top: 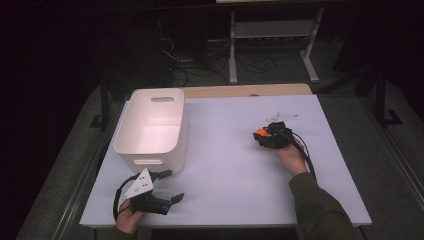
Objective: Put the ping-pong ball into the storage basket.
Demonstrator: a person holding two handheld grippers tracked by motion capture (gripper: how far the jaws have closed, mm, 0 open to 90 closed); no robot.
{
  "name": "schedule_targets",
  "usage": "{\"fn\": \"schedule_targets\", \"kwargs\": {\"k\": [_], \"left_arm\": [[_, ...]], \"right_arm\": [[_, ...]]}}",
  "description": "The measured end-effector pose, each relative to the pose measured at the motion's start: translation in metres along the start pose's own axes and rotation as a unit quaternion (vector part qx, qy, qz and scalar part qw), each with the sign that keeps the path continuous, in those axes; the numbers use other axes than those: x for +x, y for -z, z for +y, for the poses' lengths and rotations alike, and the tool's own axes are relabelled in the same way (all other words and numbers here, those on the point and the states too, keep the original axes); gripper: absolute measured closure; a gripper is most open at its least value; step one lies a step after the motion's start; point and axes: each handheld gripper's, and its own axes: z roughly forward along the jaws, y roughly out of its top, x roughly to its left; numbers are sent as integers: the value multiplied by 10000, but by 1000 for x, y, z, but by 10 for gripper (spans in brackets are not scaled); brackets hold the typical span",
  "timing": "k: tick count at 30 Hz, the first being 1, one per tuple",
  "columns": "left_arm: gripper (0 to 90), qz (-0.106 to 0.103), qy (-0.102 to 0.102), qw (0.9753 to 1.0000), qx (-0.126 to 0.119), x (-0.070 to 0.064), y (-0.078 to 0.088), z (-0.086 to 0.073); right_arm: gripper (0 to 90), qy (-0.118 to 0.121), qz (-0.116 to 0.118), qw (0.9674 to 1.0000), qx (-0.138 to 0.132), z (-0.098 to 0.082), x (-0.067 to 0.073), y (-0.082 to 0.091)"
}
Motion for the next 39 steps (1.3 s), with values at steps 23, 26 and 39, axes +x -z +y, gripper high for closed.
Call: {"fn": "schedule_targets", "kwargs": {"k": [23, 26, 39], "left_arm": [[141, -5, -17, 10000, 0, 0, 0, 0], [141, -6, -19, 10000, -1, 0, 0, 0], [141, -9, -20, 10000, 0, 0, 0, 0]], "right_arm": [[496, 203, 396, 9990, 76, 8, 15, 3], [496, 247, 451, 9986, 86, 9, 18, 3], [496, 363, 658, 9971, 129, 12, 30, 3]]}}
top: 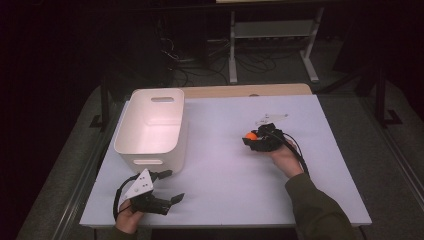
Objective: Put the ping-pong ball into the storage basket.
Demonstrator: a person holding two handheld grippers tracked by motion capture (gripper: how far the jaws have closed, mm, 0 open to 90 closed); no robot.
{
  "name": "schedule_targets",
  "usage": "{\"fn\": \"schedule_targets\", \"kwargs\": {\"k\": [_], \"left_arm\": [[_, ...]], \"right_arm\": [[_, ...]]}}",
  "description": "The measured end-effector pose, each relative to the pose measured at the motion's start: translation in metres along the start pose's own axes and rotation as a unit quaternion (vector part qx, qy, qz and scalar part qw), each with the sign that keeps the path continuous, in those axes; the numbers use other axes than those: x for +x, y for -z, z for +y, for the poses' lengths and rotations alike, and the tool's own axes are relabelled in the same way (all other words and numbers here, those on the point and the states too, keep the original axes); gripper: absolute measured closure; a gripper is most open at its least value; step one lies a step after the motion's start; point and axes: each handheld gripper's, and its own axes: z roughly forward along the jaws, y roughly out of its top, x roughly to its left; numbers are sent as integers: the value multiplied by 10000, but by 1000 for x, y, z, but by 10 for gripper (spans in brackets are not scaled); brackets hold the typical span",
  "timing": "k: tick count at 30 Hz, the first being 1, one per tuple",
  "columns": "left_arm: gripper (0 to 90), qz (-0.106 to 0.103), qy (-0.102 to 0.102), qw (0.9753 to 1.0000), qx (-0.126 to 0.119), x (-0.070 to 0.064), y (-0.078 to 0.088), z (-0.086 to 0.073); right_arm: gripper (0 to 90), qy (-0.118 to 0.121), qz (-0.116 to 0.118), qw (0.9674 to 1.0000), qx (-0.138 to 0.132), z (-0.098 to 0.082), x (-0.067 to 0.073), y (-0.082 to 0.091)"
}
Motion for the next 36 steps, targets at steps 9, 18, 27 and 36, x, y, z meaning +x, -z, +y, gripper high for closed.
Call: {"fn": "schedule_targets", "kwargs": {"k": [9, 18, 27, 36], "left_arm": [[141, -4, -10, 10000, -5, 0, 0, 0], [141, -13, -6, 10000, 9, 0, 0, 0], [141, -13, 6, 10000, 23, 0, 0, 0], [141, -17, 10, 10000, 7, 0, 0, 0]], "right_arm": [[496, 100, 129, 9999, 34, 3, 7, -1], [496, 168, 269, 9995, 84, 5, 16, -3], [496, 279, 404, 9987, 146, 7, 24, -6], [496, 437, 578, 9971, 235, 9, 38, -11]]}}
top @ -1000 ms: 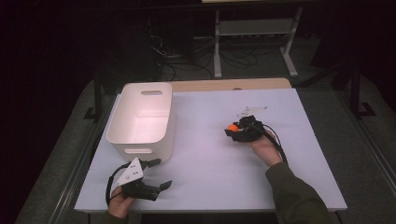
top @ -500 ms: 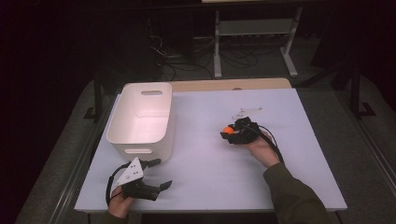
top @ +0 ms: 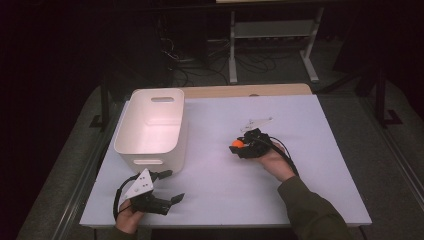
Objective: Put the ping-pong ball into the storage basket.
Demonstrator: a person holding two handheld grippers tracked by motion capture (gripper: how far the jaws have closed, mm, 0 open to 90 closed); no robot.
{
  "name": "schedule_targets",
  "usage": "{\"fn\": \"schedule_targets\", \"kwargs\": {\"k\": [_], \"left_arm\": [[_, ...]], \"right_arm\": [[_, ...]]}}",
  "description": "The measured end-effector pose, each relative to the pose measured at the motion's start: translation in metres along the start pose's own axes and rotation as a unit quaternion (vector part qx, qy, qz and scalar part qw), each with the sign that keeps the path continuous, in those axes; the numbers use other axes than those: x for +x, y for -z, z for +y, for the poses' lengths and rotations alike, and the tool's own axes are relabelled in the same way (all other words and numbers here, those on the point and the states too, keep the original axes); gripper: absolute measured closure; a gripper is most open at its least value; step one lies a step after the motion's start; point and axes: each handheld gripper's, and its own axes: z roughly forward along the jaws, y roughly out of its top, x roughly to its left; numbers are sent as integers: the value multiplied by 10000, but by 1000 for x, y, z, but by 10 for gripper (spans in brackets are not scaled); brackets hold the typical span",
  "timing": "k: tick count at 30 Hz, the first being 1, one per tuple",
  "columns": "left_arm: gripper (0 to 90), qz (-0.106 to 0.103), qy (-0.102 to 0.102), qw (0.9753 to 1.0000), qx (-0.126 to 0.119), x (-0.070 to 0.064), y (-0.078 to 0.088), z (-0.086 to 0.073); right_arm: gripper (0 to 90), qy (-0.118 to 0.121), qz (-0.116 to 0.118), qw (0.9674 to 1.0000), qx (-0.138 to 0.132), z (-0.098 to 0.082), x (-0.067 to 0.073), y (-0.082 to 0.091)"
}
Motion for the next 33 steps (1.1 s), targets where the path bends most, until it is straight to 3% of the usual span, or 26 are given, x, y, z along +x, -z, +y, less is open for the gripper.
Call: {"fn": "schedule_targets", "kwargs": {"k": [16, 33], "left_arm": [[141, 11, -29, 10000, -13, 0, 0, 0], [141, 10, -18, 10000, -21, -1, 0, 0]], "right_arm": [[496, 269, 332, 9989, 216, 5, 26, -12], [495, 464, 845, 9947, 351, 10, 50, -19]]}}
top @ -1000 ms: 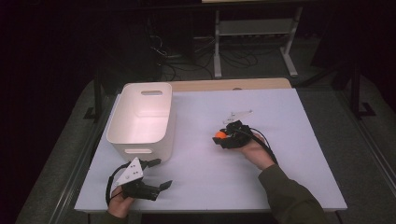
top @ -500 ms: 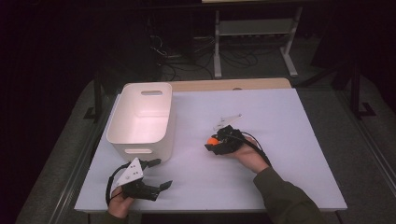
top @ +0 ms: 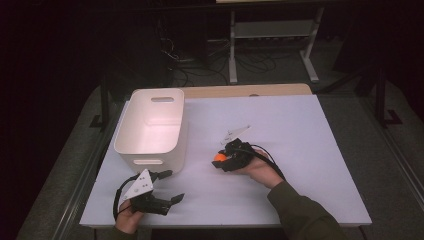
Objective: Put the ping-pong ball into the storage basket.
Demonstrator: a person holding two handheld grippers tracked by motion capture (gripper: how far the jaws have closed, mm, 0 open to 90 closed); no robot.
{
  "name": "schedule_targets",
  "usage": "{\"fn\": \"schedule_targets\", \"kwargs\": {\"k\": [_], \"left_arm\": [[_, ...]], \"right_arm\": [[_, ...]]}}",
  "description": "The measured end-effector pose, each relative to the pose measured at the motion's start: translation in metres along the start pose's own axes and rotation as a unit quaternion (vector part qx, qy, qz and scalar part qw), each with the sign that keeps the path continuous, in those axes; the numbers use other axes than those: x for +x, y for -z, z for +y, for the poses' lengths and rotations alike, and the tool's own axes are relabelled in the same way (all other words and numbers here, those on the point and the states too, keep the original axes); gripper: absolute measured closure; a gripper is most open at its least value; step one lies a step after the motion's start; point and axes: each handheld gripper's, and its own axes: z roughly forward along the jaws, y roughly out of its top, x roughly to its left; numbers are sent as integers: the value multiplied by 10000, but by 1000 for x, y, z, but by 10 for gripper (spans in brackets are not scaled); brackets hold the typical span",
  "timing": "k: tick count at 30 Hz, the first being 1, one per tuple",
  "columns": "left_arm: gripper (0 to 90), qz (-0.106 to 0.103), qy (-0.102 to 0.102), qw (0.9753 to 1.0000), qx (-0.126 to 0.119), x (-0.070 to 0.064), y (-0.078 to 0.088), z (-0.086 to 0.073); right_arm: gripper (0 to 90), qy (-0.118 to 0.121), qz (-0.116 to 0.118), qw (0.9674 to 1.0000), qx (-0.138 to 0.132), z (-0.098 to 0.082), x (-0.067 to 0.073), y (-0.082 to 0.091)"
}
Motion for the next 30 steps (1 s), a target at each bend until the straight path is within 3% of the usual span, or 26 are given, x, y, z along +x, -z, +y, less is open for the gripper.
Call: {"fn": "schedule_targets", "kwargs": {"k": [16, 30], "left_arm": [[141, -4, -15, 10000, 8, 0, 0, 0], [141, -5, -21, 10000, 8, 0, 0, 0]], "right_arm": [[496, 170, 369, 9992, -16, 9, 14, 3], [496, 229, 456, 9987, -8, 17, 18, 12]]}}
